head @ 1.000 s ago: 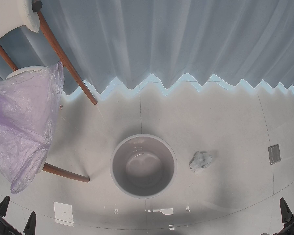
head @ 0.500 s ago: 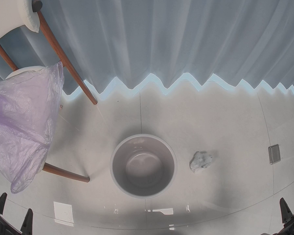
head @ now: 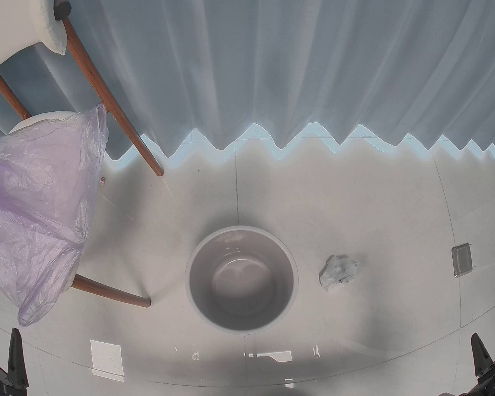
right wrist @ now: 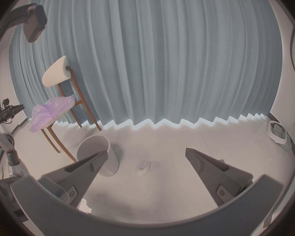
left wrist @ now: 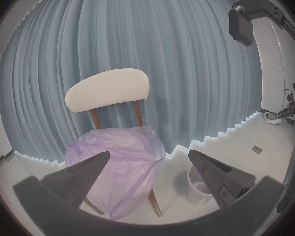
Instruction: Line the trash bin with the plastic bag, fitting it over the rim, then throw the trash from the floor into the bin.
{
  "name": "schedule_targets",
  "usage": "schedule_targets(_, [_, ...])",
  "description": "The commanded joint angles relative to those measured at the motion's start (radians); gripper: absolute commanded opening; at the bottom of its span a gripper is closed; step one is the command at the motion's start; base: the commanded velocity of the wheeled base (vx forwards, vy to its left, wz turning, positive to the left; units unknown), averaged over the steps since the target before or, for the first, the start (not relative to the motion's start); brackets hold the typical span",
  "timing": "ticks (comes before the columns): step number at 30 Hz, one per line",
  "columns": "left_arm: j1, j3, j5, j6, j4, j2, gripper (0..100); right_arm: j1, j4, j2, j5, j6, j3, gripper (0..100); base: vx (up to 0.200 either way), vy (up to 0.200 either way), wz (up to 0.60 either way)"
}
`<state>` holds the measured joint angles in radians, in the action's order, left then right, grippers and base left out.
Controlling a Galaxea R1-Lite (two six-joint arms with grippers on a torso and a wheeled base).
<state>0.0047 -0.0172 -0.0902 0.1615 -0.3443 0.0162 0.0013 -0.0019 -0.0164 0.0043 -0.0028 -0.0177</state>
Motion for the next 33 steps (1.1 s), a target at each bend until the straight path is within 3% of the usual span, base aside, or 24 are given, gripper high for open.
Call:
schedule_targets(1, [-0.002,-0.009,-0.011,0.001,0.025,-0.016,100,0.000,-0.001,0.016,0.000,0.000,0.018,100,0.000,0.000,0.00])
schedule_targets(3, [-0.002,-0.009,-0.011,0.001,0.025,-0.016,100,0.000,0.000,0.016,0.000,0.000,0.018,100,0.000,0.000,0.00])
schedule_targets(4, [0.000,-0.059,-0.065,0.004,0.128,-0.016,100,0.000,0.000,0.016,0.000,0.000,0.018,100,0.000,0.000,0.00])
schedule_targets(6, [0.000,-0.104,-0.102,0.006,0.208,-0.016,100,0.000,0.000,0.016,0.000,0.000,0.018,100,0.000,0.000,0.00])
schedule_targets(15, [-0.012,-0.323,-0.109,0.090,0.511,0.076,100,0.000,0.000,0.016,0.000,0.000,0.018,100,0.000,0.000,0.00])
schedule_targets(25, [-0.051,-0.328,-0.115,0.248,0.527,0.297,100,0.000,0.000,0.016,0.000,0.000,0.018,100,0.000,0.000,0.00])
schedule_targets(33, [-0.045,-0.354,-0.100,0.438,0.502,0.528,100,0.000,0.000,0.016,0.000,0.000,0.018,100,0.000,0.000,0.00])
